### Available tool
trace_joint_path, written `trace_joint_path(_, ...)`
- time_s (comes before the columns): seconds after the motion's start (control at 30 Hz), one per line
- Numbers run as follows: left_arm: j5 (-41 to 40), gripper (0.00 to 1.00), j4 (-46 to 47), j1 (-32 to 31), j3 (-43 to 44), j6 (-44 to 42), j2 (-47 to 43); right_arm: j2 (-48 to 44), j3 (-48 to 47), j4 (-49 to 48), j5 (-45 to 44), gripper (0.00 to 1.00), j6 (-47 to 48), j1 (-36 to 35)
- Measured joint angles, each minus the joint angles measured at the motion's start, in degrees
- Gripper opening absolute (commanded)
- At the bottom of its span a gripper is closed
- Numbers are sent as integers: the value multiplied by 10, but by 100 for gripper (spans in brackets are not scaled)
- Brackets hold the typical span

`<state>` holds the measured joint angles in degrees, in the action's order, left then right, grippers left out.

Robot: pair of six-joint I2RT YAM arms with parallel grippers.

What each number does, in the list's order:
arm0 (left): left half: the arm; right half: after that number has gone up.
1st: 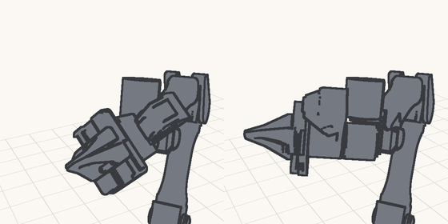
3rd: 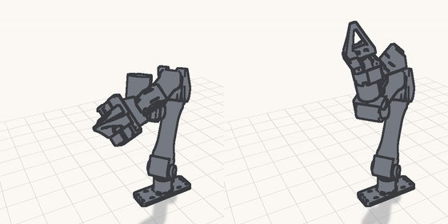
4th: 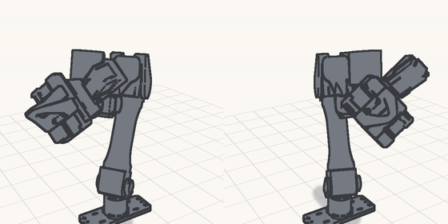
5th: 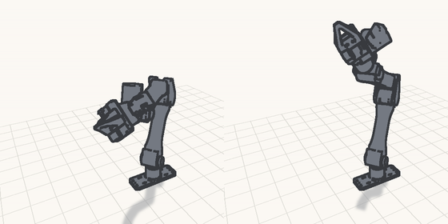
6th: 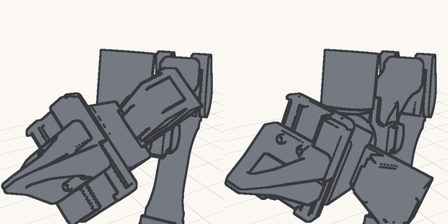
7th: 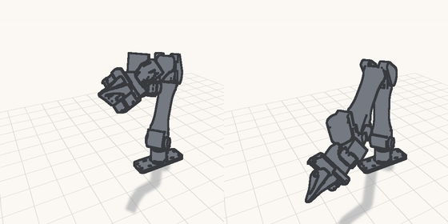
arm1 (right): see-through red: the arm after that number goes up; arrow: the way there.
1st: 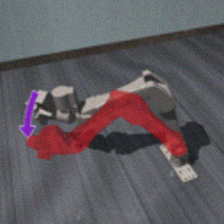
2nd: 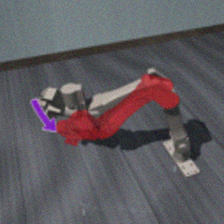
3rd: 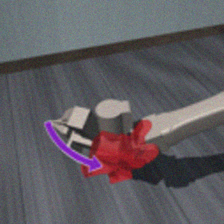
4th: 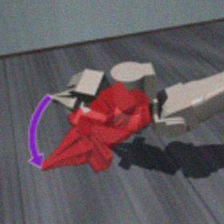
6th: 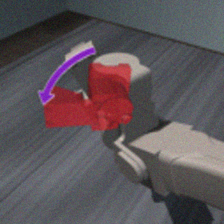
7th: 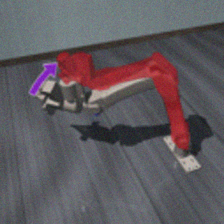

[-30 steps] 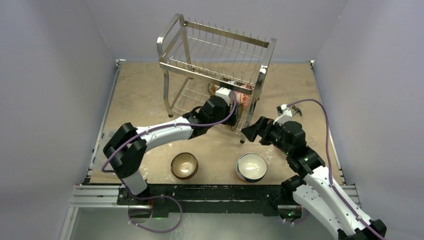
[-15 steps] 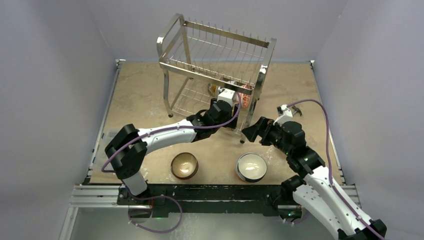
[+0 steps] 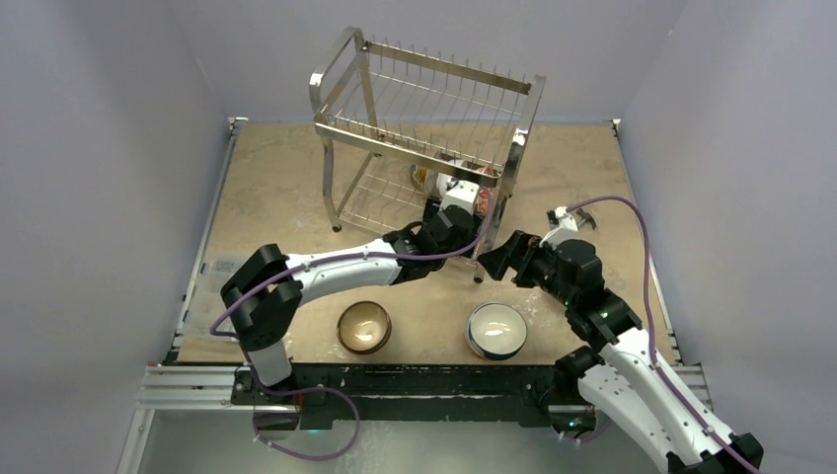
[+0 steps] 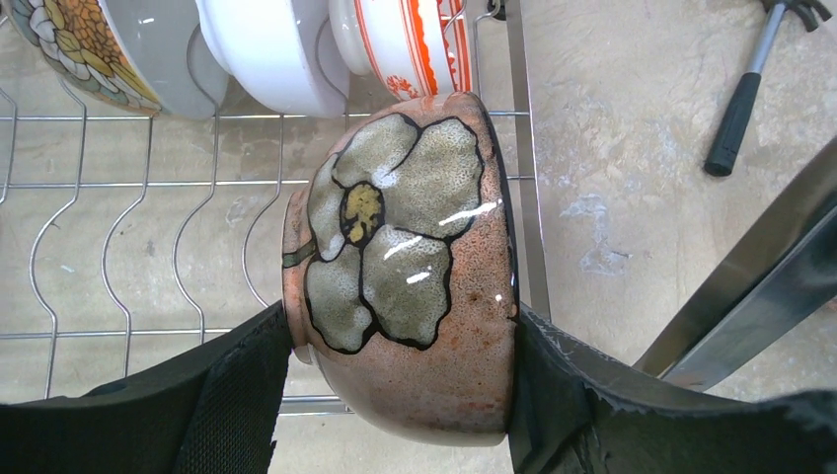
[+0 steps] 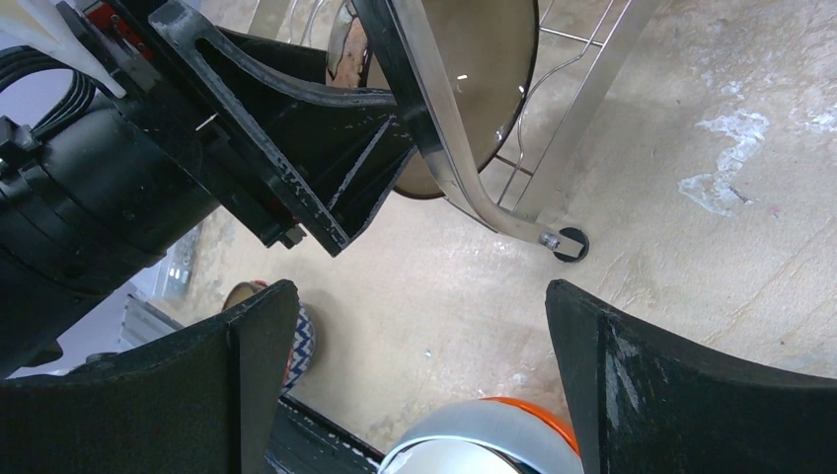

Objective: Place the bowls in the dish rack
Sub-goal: Place the bowl in the dish rack.

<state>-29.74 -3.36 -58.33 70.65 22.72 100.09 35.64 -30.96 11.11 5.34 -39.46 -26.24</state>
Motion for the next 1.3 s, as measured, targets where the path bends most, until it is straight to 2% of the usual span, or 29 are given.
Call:
trace_joint_path(0.77, -59, 2, -23, -36, 64, -45, 58, -43, -19, 45, -62, 97, -10, 0)
trace_joint_path(0.9, -56, 26, -24, -42, 67, -48, 61, -45, -20, 54, -64, 97, -11, 0)
trace_joint_path(1.0, -54, 52, -24, -45, 67, -48, 60, -45, -20, 57, -70, 97, -11, 0)
trace_joint_path(1.07, -50, 65, -24, -46, 66, -49, 57, -45, -20, 58, -73, 97, -11, 0)
trace_joint_path(1.17, -41, 75, -28, -46, 60, -48, 50, -45, -21, 60, -75, 97, -14, 0)
trace_joint_path(1.3, -16, 83, -44, -50, 47, -37, 26, -45, -23, 63, -79, 97, -17, 0)
